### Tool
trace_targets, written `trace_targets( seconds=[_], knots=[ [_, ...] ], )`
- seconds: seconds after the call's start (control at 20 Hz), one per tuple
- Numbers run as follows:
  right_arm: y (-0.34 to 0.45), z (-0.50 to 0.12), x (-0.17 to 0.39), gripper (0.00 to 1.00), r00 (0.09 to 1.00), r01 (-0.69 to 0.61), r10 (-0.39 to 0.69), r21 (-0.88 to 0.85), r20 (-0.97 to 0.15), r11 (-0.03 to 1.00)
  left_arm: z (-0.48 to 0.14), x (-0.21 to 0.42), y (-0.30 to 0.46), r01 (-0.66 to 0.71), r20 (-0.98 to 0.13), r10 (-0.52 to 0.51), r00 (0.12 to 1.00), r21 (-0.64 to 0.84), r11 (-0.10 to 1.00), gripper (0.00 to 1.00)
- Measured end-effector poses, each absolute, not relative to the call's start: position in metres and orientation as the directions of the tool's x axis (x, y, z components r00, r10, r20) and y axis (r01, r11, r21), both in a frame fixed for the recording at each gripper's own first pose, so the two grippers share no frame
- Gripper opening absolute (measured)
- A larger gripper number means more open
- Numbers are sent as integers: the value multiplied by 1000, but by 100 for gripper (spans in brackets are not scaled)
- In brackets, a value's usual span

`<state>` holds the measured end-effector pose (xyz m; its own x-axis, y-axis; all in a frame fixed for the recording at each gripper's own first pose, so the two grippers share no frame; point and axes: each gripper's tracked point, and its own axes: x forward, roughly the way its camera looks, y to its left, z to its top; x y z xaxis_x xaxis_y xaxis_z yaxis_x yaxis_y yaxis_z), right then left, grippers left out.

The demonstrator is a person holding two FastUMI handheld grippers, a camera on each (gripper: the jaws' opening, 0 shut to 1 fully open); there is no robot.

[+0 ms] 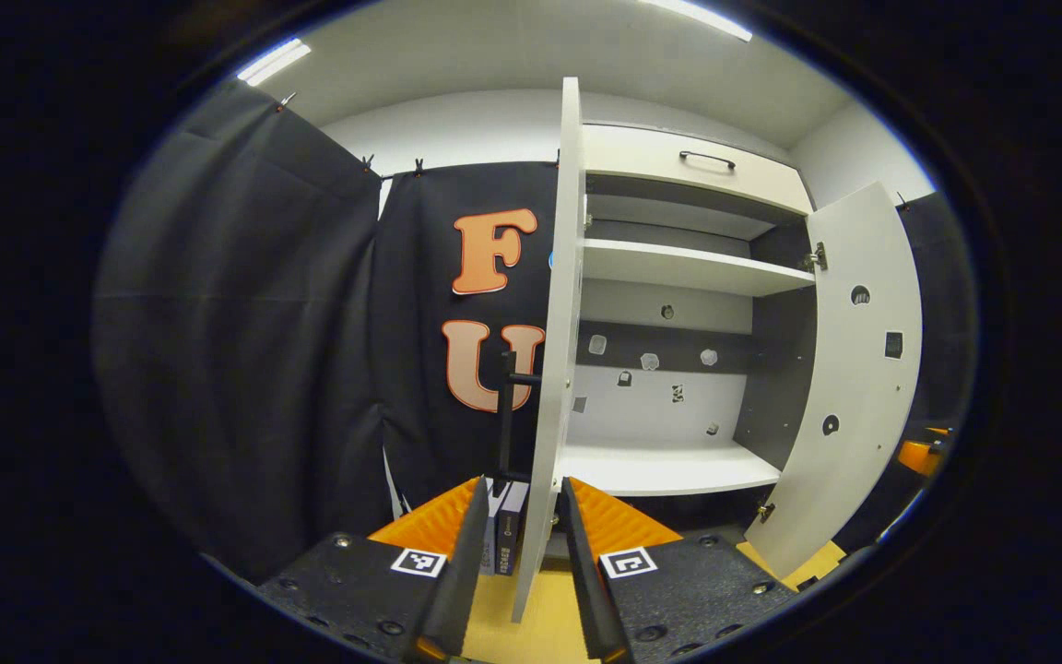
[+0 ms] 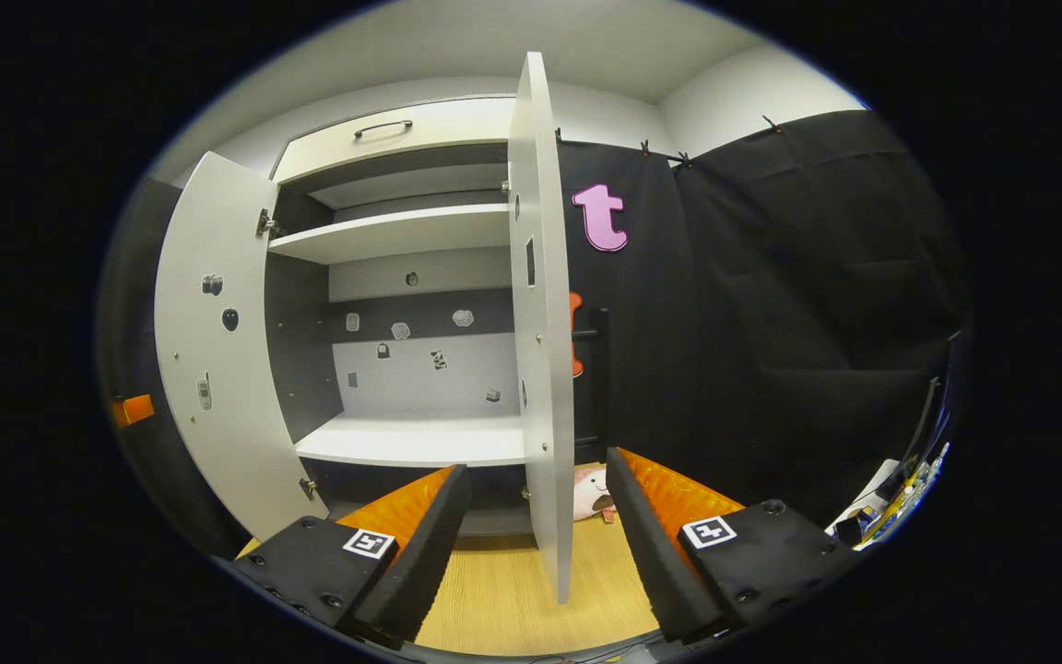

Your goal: Open the right door of the double-door shoe cabinet with the right hand, and open the left door with the left hand.

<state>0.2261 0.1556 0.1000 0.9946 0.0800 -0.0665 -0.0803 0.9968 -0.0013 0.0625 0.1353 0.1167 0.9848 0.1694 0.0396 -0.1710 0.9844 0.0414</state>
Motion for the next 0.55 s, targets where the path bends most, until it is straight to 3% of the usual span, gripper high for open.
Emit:
trace_targets(
  seconds=[0.1,0.15,0.2,0.3,0.45,0.5,0.55],
  knots=[
    [155,102,226,92,995,-82,82,-11,-56,997,117,55,126,-168,41,167,985,25,986,61],
    [156,104,226,92,995,-86,85,-14,-51,996,116,52,125,-170,38,169,985,20,985,60],
    [158,105,226,92,995,-92,91,-18,-46,996,117,50,125,-174,39,174,984,20,984,70],
    [158,107,226,92,994,-103,102,-24,-39,994,120,46,127,-195,47,194,980,21,981,81],
    [161,107,227,92,993,-110,110,-21,-35,994,123,42,123,-200,54,199,979,20,980,87],
    [162,106,228,98,993,-113,112,-19,-36,993,124,40,122,-199,56,198,979,22,980,89],
    [163,106,228,92,993,-116,115,-19,-40,993,126,40,121,-198,60,196,979,26,980,92]
  ],
)
